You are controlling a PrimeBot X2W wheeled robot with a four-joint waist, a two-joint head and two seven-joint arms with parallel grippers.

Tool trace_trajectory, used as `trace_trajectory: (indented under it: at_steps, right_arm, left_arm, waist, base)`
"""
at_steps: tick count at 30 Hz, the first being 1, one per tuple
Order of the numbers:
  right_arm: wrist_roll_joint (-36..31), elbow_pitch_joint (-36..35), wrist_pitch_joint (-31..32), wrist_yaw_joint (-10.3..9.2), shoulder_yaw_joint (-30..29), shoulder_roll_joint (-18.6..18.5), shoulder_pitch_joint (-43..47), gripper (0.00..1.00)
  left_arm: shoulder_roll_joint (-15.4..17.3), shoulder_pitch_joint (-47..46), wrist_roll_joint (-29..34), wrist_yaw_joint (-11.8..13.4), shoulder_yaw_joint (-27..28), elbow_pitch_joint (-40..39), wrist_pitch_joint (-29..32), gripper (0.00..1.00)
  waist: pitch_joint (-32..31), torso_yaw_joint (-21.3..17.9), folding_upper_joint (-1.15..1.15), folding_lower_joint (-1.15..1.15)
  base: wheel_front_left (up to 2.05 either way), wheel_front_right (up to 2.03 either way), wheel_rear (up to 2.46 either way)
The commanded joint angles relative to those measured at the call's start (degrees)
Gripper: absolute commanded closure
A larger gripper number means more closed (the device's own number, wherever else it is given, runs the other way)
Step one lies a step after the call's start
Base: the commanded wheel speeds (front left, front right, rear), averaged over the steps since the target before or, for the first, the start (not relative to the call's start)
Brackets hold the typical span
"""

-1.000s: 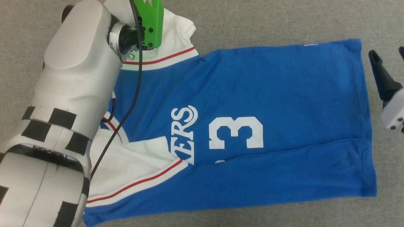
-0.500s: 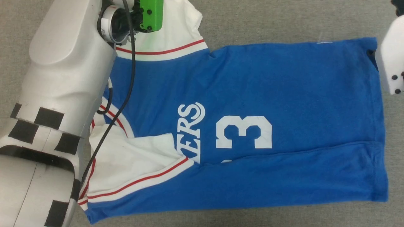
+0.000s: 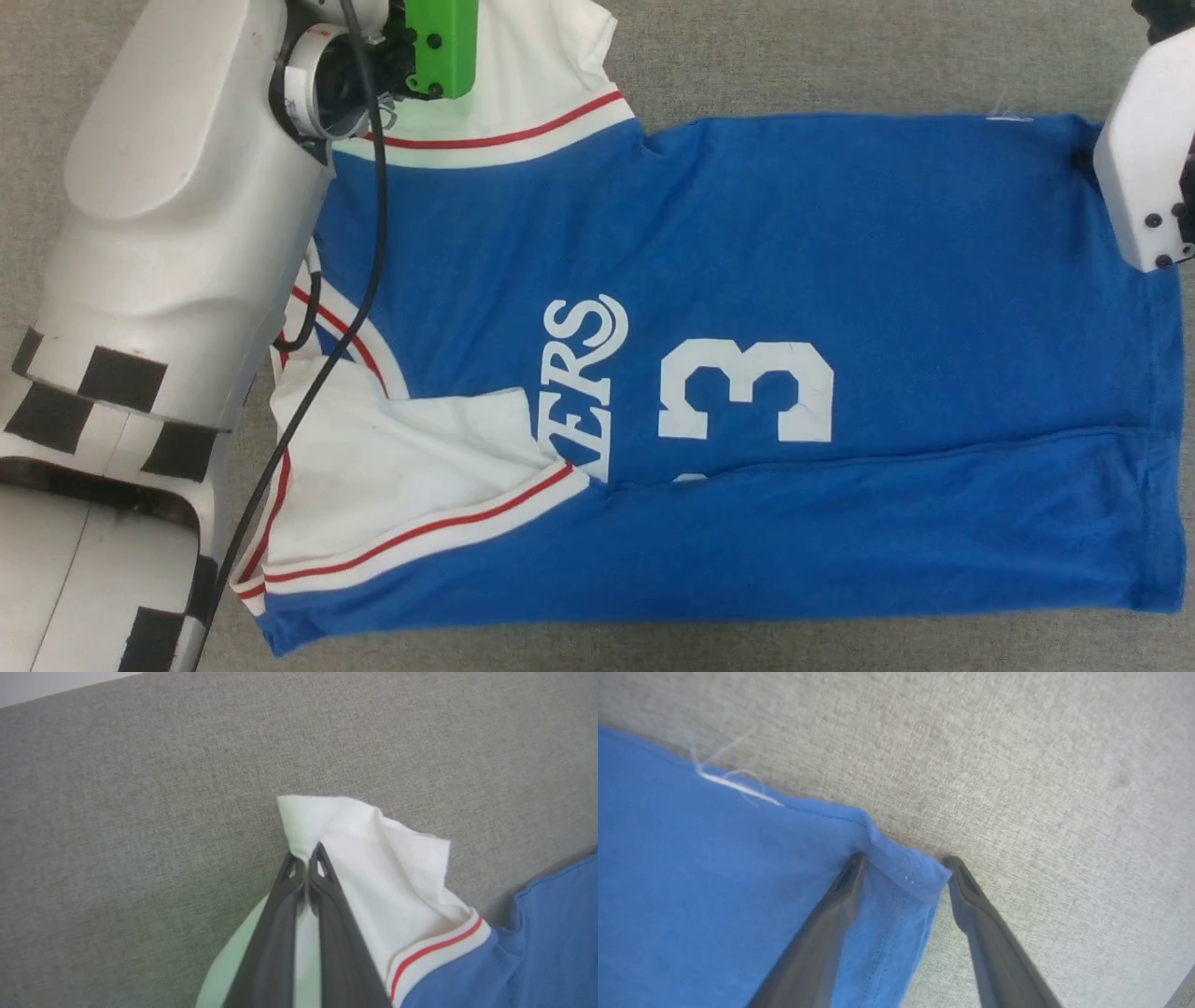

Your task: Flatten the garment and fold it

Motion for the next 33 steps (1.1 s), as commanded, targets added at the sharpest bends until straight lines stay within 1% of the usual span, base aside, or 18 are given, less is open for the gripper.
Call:
trace_trajectory:
  at_steps: [1, 5, 9, 12, 17, 25, 33]
  right_arm:
    - [0.84, 2.35, 0.52, -0.06, 1.42, 1.07, 1.95, 1.0]
    - [0.81, 2.3, -0.79, -0.06, 0.24, 0.7, 1.8, 1.0]
    - [0.68, 2.45, -3.29, -0.06, -1.0, 1.08, 1.87, 1.0]
    - [0.97, 2.71, -5.86, -0.06, -1.81, 1.87, 2.33, 1.0]
    - [1.98, 2.97, -11.43, -0.06, -2.83, 2.98, 4.24, 1.0]
    - [3.88, 4.07, -16.69, -0.06, -5.53, 3.11, 12.56, 1.0]
    - [5.22, 4.76, -20.28, -0.06, -9.46, 5.45, 22.83, 1.0]
  left_arm:
    - [0.63, 0.99, -0.35, 0.32, 0.14, -0.59, 0.22, 1.0]
    - [1.05, 1.93, -0.93, 0.57, 0.5, -1.88, 0.1, 1.0]
    - [1.09, 3.13, -1.81, 0.5, 0.94, -2.91, -0.46, 1.0]
    - [1.05, 4.4, -2.98, 0.28, 1.9, -3.89, -1.73, 1.0]
    - [2.86, 8.1, -4.33, -0.27, 3.33, -6.34, -3.7, 1.0]
    - [4.97, 17.34, -6.75, -0.43, 4.73, -12.68, -6.17, 1.0]
    - [8.03, 30.34, -9.13, 2.16, 6.37, -22.22, -7.45, 1.0]
  waist:
    - [-0.08, -0.13, 0.0, 0.0]
    - [-0.83, -0.32, 0.0, 0.0]
    - [-2.57, -0.49, 0.0, 0.0]
    - [-4.77, -0.56, 0.0, 0.0]
    - [-10.28, -0.63, 0.0, 0.0]
    - [-19.85, 0.56, 0.0, 0.0]
    - [-27.38, 1.27, 0.0, 0.0]
  base:
    - [0.0, 0.0, 0.0]
    - [0.0, 0.0, 0.0]
    - [0.0, 0.0, 0.0]
    - [0.0, 0.0, 0.0]
    - [0.0, 0.0, 0.0]
    - [0.0, 0.0, 0.0]
    - [0.0, 0.0, 0.0]
